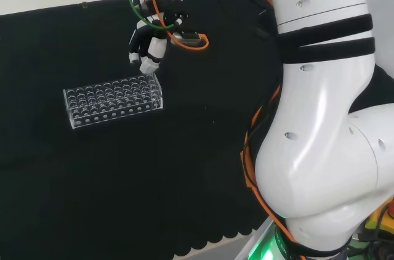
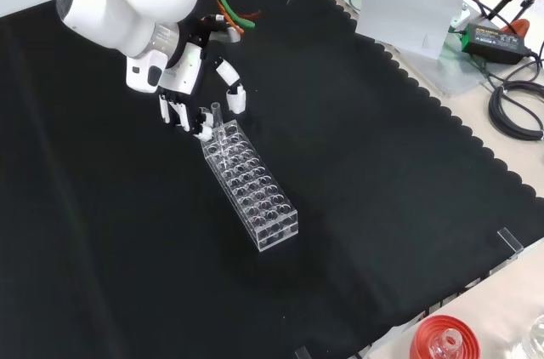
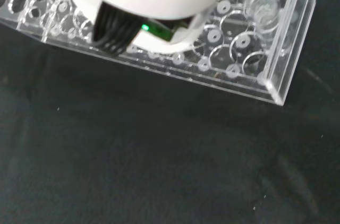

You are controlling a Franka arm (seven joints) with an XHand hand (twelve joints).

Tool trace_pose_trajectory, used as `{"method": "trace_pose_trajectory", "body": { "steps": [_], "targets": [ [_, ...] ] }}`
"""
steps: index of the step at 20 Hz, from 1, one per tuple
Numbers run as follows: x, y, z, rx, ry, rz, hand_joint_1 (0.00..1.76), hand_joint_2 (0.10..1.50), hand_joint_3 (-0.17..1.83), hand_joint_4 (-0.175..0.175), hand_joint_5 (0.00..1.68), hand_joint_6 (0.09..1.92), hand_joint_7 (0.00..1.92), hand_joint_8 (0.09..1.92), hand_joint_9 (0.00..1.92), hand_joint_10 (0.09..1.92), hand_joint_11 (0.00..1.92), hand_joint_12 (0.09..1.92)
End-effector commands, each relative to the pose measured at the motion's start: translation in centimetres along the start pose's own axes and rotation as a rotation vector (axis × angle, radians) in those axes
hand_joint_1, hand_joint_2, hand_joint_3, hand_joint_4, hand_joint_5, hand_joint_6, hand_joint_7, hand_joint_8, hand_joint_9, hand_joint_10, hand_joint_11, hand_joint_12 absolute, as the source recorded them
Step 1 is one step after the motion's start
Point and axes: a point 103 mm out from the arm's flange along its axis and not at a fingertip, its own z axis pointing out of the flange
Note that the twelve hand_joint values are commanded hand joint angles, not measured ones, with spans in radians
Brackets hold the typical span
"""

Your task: Put the test tube back in the rack.

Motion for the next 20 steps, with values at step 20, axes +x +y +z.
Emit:
{"method": "trace_pose_trajectory", "body": {
  "steps": [20],
  "targets": [
    [0.2, -7.3, -8.1, -0.225, -0.073, 0.000, 1.05, 0.47, 0.58, 0.032, 0.38, 0.69, 0.54, 0.90, 0.76, 0.89, 0.27, 1.53]
  ]
}}
